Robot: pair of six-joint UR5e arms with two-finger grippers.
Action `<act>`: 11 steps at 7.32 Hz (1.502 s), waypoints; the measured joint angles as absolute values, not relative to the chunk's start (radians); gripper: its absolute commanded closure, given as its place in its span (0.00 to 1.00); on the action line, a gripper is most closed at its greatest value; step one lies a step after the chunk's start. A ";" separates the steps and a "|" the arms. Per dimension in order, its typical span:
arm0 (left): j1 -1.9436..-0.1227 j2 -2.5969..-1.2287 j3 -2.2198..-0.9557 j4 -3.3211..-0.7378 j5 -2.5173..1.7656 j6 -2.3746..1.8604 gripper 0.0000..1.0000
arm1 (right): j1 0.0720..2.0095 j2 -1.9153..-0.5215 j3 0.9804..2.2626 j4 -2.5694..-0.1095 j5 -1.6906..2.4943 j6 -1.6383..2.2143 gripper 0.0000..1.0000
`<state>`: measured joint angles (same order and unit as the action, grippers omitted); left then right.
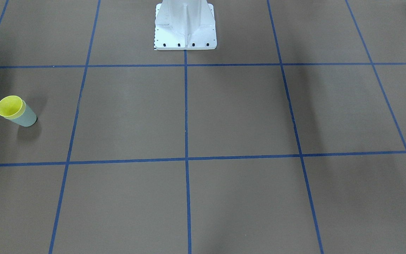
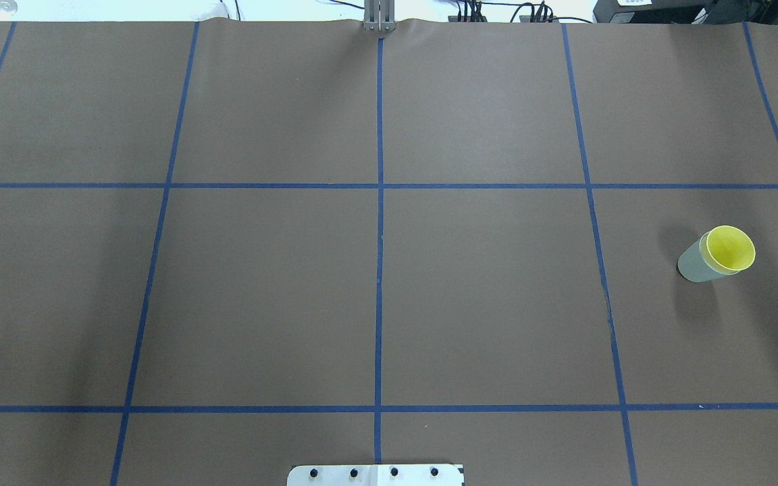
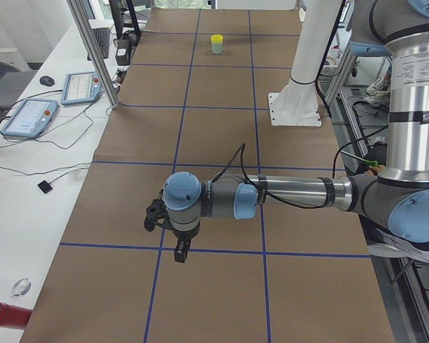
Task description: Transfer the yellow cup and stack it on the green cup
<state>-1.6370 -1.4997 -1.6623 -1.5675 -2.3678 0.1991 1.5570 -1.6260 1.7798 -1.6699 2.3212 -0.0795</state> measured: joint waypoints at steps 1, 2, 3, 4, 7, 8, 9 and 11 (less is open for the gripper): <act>-1.637 -1.482 -1.662 -1.568 -2.368 0.198 0.00 | 1.586 -1.658 1.754 -1.677 2.320 -0.097 0.00; -1.637 -1.471 -1.663 -1.568 -2.369 0.197 0.00 | 1.601 -1.672 1.727 -1.679 2.317 -0.103 0.00; -1.637 -1.466 -1.665 -1.567 -2.370 0.195 0.00 | 1.606 -1.675 1.709 -1.679 2.310 -0.107 0.00; -1.639 -1.463 -1.669 -1.565 -2.370 0.193 0.00 | 1.608 -1.671 1.704 -1.666 2.300 -0.108 0.00; -1.641 -1.459 -1.688 -1.567 -2.369 0.193 0.00 | 1.608 -1.667 1.694 -1.579 2.283 -0.089 0.00; -1.641 -1.458 -1.692 -1.569 -2.369 0.197 0.00 | 1.608 -1.672 1.687 -1.553 2.280 -0.088 0.00; -1.640 -1.457 -1.694 -1.570 -2.368 0.199 0.00 | 1.608 -1.675 1.675 -1.533 2.276 -0.088 0.00; -1.639 -1.456 -1.693 -1.568 -2.366 0.198 0.00 | 1.608 -1.676 1.652 -1.516 2.275 -0.087 0.00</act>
<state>-1.6392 -1.4563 -1.6935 -1.5680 -2.3655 0.1984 1.6076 -1.6762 1.6517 -1.5165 2.2750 -0.0874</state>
